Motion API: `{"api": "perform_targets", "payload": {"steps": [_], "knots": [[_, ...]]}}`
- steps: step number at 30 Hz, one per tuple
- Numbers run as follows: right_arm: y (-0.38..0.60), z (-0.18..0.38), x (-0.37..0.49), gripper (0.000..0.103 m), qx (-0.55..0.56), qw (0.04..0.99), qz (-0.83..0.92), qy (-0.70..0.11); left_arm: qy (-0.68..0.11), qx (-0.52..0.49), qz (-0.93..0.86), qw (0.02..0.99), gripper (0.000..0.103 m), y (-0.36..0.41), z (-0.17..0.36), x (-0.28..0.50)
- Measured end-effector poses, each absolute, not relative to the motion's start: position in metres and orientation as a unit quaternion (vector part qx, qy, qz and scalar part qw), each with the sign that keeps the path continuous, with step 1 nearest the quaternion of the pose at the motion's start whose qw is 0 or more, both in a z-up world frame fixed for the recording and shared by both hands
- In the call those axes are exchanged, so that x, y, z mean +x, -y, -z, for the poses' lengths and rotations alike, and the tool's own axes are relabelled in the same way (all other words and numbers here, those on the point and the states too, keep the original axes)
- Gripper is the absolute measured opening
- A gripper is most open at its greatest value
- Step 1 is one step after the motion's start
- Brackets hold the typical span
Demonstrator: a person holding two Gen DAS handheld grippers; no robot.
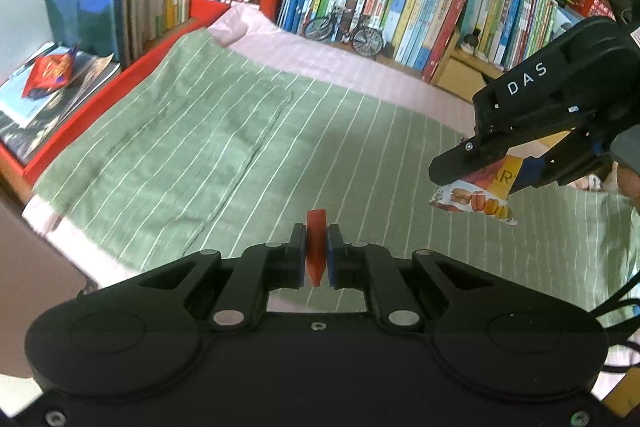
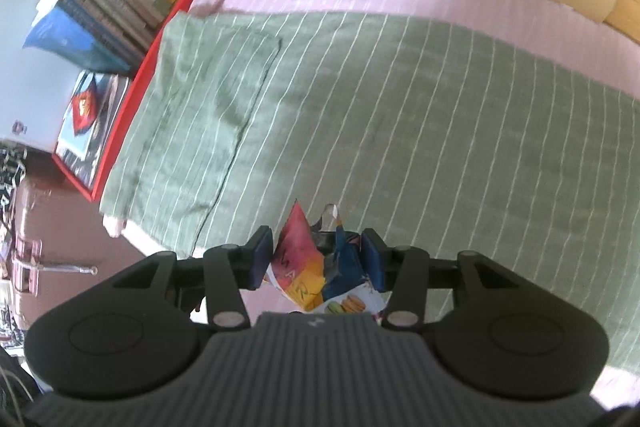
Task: Collect trash
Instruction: 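Carry the snack packet and red candy piece over the black bin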
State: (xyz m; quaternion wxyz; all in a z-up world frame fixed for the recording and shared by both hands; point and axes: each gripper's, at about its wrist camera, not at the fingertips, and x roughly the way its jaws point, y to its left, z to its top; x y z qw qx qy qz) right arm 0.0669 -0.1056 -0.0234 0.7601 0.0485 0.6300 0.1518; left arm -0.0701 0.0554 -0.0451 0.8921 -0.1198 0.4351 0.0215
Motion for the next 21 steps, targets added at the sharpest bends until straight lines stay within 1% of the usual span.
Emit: {"api": "perform_targets", "payload": {"steps": [7,12,21], "knots": [[0.084,0.042,0.007,0.052,0.035,0.767,-0.169,-0.619,-0.455,-0.132,-0.034,0.880,0.009,-0.075,0.069,-0.127],[0.069,0.064,-0.034,0.052,0.043,0.762,-0.186,-0.619,-0.477,-0.145,-0.049,0.865,0.010,-0.089,0.094,-0.163],[0.041,0.111,-0.091,0.053,0.017,0.752,-0.210,-0.625,-0.505,-0.178,-0.073,0.842,0.010,-0.109,0.143,-0.217]]}}
